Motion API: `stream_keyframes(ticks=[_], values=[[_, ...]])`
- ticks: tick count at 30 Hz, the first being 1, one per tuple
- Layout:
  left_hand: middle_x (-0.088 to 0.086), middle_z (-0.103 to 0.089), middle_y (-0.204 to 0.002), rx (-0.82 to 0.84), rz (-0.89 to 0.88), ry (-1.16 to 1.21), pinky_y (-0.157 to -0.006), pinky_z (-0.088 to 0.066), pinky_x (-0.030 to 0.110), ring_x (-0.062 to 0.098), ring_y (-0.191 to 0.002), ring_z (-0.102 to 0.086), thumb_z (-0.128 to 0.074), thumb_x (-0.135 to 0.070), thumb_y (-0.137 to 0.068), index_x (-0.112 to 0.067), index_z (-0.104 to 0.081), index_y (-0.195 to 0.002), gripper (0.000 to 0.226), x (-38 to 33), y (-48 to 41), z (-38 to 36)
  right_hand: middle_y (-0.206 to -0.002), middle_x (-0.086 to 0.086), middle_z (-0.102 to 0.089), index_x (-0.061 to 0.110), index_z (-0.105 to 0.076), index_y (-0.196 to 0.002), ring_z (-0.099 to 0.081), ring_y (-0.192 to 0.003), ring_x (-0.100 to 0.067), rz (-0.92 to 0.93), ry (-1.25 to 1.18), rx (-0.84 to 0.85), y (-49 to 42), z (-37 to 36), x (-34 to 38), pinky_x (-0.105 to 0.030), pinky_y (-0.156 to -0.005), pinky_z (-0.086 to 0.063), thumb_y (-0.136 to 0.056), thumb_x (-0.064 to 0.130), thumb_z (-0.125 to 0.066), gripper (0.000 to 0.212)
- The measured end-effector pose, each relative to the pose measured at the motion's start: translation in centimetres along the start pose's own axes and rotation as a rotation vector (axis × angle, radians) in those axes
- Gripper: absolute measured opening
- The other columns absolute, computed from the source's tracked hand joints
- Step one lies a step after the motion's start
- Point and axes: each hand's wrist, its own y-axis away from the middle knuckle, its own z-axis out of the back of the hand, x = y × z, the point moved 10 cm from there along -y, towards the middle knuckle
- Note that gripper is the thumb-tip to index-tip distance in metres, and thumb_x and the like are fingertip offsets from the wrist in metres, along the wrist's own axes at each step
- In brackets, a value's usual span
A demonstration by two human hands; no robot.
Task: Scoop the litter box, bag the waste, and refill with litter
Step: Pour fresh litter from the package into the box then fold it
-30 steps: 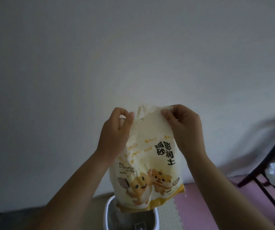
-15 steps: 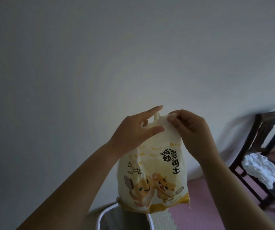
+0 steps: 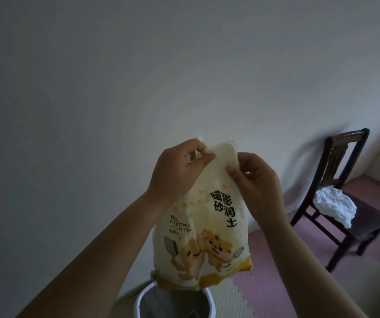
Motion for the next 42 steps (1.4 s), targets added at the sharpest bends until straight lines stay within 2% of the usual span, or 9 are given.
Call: stream_keyframes(ticks=[5, 13, 21, 24, 28, 32, 35, 38, 42], values=[[-0.008, -0.045, -0.057, -0.05, -0.036, 0.022, -0.05, -0.034, 0.021, 0.008, -0.05, -0.04, -0.066, -0.031, -0.088, -0.027, -0.059, -0.077, 0.013, -0.3, -0.1, 1.6, -0.084, 0.004, -0.073, 0.024, -0.069, -0.089, -0.07, -0.078, -0.013, -0.203, -0.004, 0.071, 5.2, -0.7, -6.1, -0.047, -0.073, -0.058, -0.087, 0.033, -0.064, 0.011], [-0.009, -0.044, -0.055, 0.017, 0.011, -0.126, -0.051, -0.035, 0.019, 0.007, -0.049, -0.042, -0.062, -0.039, -0.089, -0.033, -0.059, -0.081, 0.01, 2.0, 0.8, 3.0, -0.067, 0.002, -0.066, 0.017, -0.067, -0.072, -0.061, -0.061, -0.013, -0.18, 0.041, -0.18, 6.0, 0.1, -5.3, -0.027, -0.056, -0.052, -0.087, 0.02, -0.068, 0.016], [0.005, -0.053, -0.126, 0.017, -0.087, -0.517, -0.102, -0.04, 0.041, 0.022, -0.119, -0.045, -0.067, -0.027, -0.085, -0.012, -0.059, -0.118, 0.037, 3.1, 2.9, 4.0, -0.064, 0.007, -0.065, 0.022, -0.069, -0.075, -0.059, -0.058, -0.01, -0.196, 0.144, -0.135, 7.6, -1.5, -6.3, -0.037, -0.056, -0.052, -0.085, 0.026, -0.07, 0.011], [0.011, -0.046, -0.14, 0.128, -0.34, -0.53, -0.112, -0.026, 0.035, 0.025, -0.132, -0.039, -0.067, -0.016, -0.083, -0.008, -0.039, -0.142, 0.066, -0.3, 5.1, 0.9, -0.061, 0.01, -0.064, 0.023, -0.069, -0.074, -0.056, -0.054, -0.005, -0.171, 0.188, -0.133, 8.5, -0.8, -6.2, -0.025, -0.052, -0.044, -0.084, 0.026, -0.071, 0.011], [0.007, -0.049, -0.139, 0.345, -0.629, -0.731, -0.116, -0.017, 0.052, 0.026, -0.14, -0.029, -0.058, -0.031, -0.09, -0.011, -0.049, -0.136, 0.051, -3.0, 7.3, -4.7, -0.061, 0.01, -0.065, 0.025, -0.069, -0.074, -0.058, -0.054, -0.009, -0.144, 0.262, -0.133, 9.4, 0.3, -5.4, -0.031, -0.051, -0.05, -0.083, 0.028, -0.071, 0.01], [0.008, -0.059, -0.128, 0.413, -0.896, -0.858, -0.118, -0.006, 0.047, 0.028, -0.136, -0.036, -0.048, -0.038, -0.094, -0.012, -0.062, -0.119, 0.038, -4.8, 8.0, -7.1, -0.062, 0.011, -0.064, 0.026, -0.069, -0.077, -0.059, -0.055, -0.007, -0.145, 0.316, -0.151, 10.1, 1.3, -5.1, -0.028, -0.054, -0.051, -0.082, 0.027, -0.072, 0.006], [0.003, -0.065, -0.088, 0.513, -0.99, -0.845, -0.107, -0.032, 0.041, 0.024, -0.093, -0.06, -0.052, -0.024, -0.092, -0.015, -0.064, -0.093, 0.014, -5.4, 8.9, -9.2, -0.06, 0.011, -0.063, 0.027, -0.069, -0.076, -0.057, -0.054, -0.008, -0.132, 0.308, -0.176, 10.5, 1.8, -5.2, -0.025, -0.052, -0.048, -0.082, 0.027, -0.073, 0.007], [-0.002, -0.052, -0.065, 0.547, -0.951, -0.785, -0.072, -0.045, 0.035, 0.019, -0.06, -0.043, -0.054, -0.003, -0.084, -0.017, -0.055, -0.076, 0.017, -5.4, 8.3, -9.4, -0.061, 0.01, -0.064, 0.025, -0.07, -0.077, -0.058, -0.053, -0.008, -0.124, 0.283, -0.178, 10.9, 1.7, -5.1, -0.026, -0.051, -0.049, -0.082, 0.028, -0.072, 0.006], [-0.002, -0.051, -0.064, 0.492, -0.917, -0.685, -0.068, -0.043, 0.034, 0.018, -0.059, -0.04, -0.053, -0.003, -0.086, -0.016, -0.055, -0.075, 0.017, -5.9, 7.4, -8.7, -0.071, 0.011, -0.069, 0.029, -0.068, -0.084, -0.065, -0.063, -0.005, -0.143, 0.197, -0.164, 10.9, 1.9, -5.1, -0.02, -0.058, -0.054, -0.084, 0.032, -0.067, 0.003]])
